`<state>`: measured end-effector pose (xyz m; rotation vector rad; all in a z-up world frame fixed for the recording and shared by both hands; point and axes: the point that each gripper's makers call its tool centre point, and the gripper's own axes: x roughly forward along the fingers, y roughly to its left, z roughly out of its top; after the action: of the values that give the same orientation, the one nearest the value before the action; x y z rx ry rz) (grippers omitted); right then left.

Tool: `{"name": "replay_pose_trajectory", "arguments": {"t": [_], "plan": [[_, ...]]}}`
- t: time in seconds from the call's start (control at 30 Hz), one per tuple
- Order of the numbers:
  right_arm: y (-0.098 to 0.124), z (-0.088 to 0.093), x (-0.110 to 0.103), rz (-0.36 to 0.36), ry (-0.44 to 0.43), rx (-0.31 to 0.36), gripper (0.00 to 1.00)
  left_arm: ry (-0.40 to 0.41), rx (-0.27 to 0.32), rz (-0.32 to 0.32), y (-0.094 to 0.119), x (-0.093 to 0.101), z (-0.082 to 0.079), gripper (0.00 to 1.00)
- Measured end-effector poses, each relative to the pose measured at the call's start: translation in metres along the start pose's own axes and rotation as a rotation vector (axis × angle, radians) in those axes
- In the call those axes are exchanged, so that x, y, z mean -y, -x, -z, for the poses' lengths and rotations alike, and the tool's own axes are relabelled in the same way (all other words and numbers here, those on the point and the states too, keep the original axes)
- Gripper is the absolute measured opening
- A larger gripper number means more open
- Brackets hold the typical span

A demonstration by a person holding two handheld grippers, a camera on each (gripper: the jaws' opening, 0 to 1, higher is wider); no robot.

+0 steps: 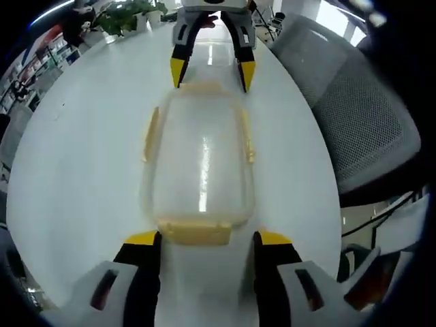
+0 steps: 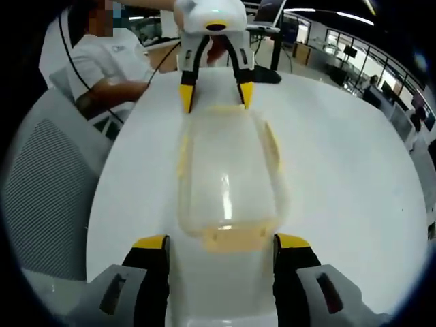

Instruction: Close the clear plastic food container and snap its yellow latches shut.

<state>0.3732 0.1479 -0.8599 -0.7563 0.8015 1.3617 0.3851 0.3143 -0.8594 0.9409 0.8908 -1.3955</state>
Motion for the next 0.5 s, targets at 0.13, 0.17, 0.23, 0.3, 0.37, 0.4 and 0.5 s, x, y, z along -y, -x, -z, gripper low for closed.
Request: {"name": "replay_pose_trajectory", "arguments": {"t": [0.13, 0.17, 0.23, 0.3, 0.37, 0.4, 0.5], "plan": [[-0.0004, -0.0003, 0.0038, 0.006, 0.0, -0.002, 0.56, 0.0, -0.002, 0.0, -0.0002, -0.0008, -0.0002, 0.53], [-0.0003, -0.0006, 0.0044, 0.007, 0.001, -0.005, 0.56, 0.001, -0.003, 0.0, -0.0001, -0.001, -0.0004, 0.52], [-0.0001, -0.001, 0.0054, 0.01, 0.006, -0.008, 0.56, -0.001, -0.005, 0.0, -0.0002, -0.0014, -0.0005, 0.51], [0.0, -0.001, 0.0059, 0.011, 0.007, -0.011, 0.56, -0.004, -0.006, 0.002, 0.0, -0.0011, -0.0008, 0.48], [0.0002, -0.0015, 0.0059, 0.01, 0.013, -0.014, 0.53, -0.004, -0.007, 0.002, 0.0, -0.0011, -0.001, 0.47], [0.0001, -0.0018, 0.0053, 0.009, 0.016, -0.016, 0.53, -0.005, -0.008, 0.002, 0.0, -0.001, -0.0011, 0.47], [0.0, -0.0025, 0.0051, 0.009, 0.018, -0.018, 0.52, -0.004, -0.008, 0.002, 0.0003, -0.0007, -0.0011, 0.46]]}}
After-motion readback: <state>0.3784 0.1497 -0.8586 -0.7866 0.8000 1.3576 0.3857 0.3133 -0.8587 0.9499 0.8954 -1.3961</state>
